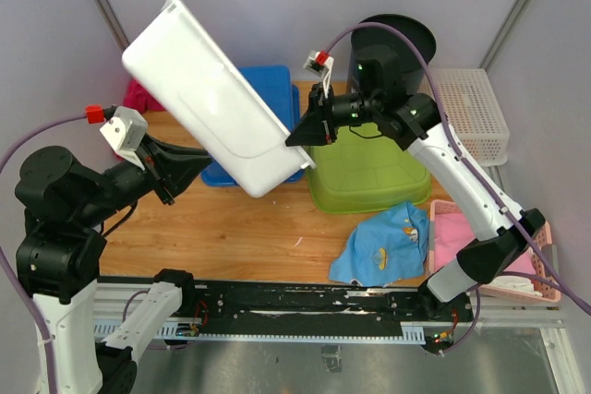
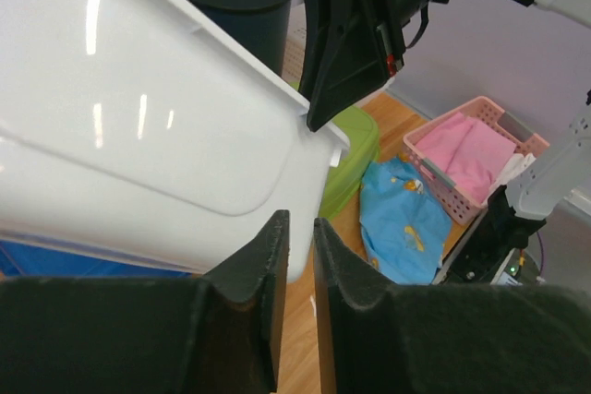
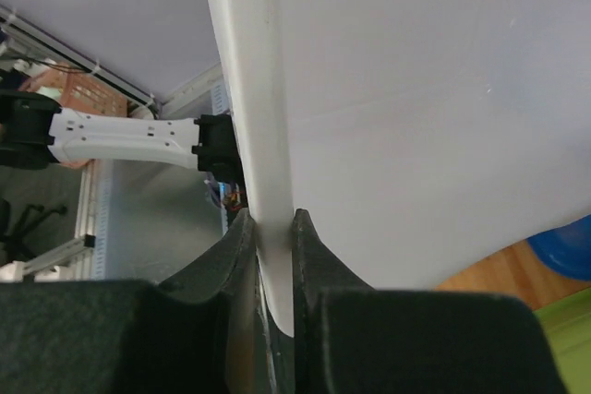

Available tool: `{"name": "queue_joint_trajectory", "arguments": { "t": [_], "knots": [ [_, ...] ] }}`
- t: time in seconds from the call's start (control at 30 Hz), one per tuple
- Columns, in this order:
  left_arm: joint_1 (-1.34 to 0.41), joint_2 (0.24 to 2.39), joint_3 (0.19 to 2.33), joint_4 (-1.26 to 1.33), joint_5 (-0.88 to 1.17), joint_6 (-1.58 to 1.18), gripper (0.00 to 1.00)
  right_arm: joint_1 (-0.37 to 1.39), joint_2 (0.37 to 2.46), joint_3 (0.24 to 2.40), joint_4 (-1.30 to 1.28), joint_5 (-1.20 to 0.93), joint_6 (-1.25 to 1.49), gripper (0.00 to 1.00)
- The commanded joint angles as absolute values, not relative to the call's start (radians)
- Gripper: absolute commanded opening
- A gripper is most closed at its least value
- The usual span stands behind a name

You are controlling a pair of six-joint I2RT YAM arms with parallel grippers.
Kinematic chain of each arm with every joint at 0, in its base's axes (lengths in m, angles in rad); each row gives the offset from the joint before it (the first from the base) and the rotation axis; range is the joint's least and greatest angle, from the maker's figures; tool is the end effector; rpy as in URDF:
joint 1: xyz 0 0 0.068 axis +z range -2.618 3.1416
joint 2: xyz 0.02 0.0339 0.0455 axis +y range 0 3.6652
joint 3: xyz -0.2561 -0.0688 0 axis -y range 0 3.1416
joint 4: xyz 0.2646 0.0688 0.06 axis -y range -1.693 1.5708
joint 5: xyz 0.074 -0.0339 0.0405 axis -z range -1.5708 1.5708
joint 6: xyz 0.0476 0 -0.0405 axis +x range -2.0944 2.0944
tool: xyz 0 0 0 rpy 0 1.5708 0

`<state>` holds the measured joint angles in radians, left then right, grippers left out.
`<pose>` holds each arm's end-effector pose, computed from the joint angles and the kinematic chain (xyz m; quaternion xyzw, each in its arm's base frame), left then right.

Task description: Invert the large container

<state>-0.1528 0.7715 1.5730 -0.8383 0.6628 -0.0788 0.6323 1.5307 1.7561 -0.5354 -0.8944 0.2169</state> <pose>0.0833 -0.0425 0.5198 0.2508 0.6720 -0.3085 0.6248 0.2629 0.2386 0.4553 -0.3996 0.6601 0.5373 0.3404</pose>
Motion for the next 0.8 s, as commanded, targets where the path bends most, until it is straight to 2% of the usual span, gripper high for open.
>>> {"name": "queue_joint_trajectory", "arguments": {
  "t": [0.0, 0.07, 0.3, 0.4, 0.57, 0.77],
  "knots": [
    [-0.158, 0.792, 1.588, -0.811, 0.623, -0.096, 0.27, 0.616, 1.460, 1.616, -0.388, -0.946, 0.594, 0.01],
    [-0.158, 0.795, 1.591, -0.798, 0.622, -0.105, 0.36, 0.616, 1.451, 1.573, -0.335, -0.948, 0.650, 0.01],
    [-0.158, 0.785, 1.594, -0.732, 0.578, -0.164, 0.39, 0.619, 1.429, 1.522, -0.256, -0.945, 0.688, 0.01],
    [-0.158, 0.775, 1.577, -0.679, 0.525, -0.208, 0.49, 0.630, 1.406, 1.523, -0.172, -0.976, 0.720, 0.01],
    [-0.158, 0.776, 1.591, -0.649, 0.459, -0.252, 0.50, 0.693, 1.392, 1.613, -0.204, -1.028, 0.665, 0.01],
    [-0.158, 0.766, 1.582, -0.623, 0.441, -0.278, 0.49, 0.728, 1.379, 1.627, -0.135, -1.075, 0.734, 0.01]
  ]
}}
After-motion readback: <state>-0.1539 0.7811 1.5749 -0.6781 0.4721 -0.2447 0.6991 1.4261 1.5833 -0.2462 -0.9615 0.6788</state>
